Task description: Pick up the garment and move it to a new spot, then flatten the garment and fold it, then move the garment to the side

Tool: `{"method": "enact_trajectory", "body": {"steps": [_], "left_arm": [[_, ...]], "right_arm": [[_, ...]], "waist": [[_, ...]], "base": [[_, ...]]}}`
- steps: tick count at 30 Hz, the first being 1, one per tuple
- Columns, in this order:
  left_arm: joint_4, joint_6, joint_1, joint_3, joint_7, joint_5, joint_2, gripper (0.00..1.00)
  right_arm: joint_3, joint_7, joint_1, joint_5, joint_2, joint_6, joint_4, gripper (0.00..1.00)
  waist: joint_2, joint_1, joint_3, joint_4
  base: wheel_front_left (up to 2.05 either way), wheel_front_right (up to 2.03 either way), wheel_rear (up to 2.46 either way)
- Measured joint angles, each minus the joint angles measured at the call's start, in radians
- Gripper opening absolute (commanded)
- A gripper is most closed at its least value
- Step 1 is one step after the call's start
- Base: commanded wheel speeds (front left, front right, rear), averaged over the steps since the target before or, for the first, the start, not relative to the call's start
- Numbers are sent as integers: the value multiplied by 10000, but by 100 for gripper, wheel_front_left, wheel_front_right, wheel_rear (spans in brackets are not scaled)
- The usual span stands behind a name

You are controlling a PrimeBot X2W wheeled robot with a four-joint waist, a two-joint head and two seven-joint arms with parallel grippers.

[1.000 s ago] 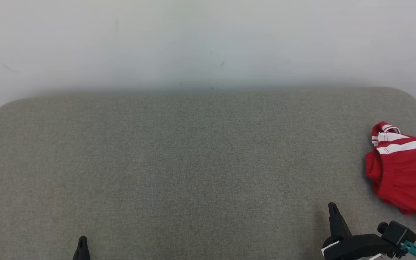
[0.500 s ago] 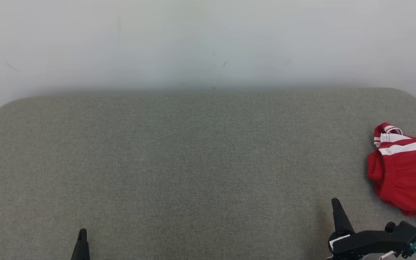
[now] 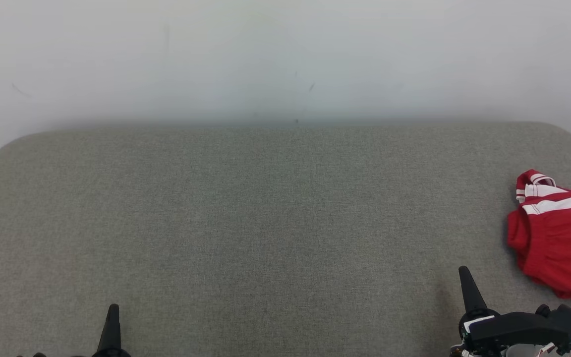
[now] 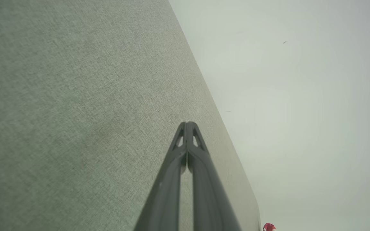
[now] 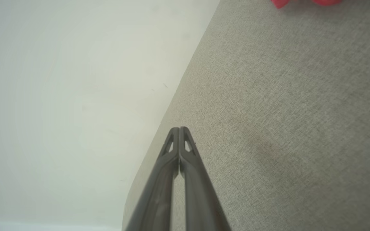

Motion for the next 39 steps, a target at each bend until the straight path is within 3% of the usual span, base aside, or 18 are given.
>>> {"method": "enact_trajectory", "body": {"steps": [39], "left_arm": [[-380,-255,-412,150,863,-3275,17,0]], "right_arm": [[-297,844,-17,3576,-4,0,-775,0]], "waist": [[0,-1,-4,188]], "base": [[0,0,0]]}}
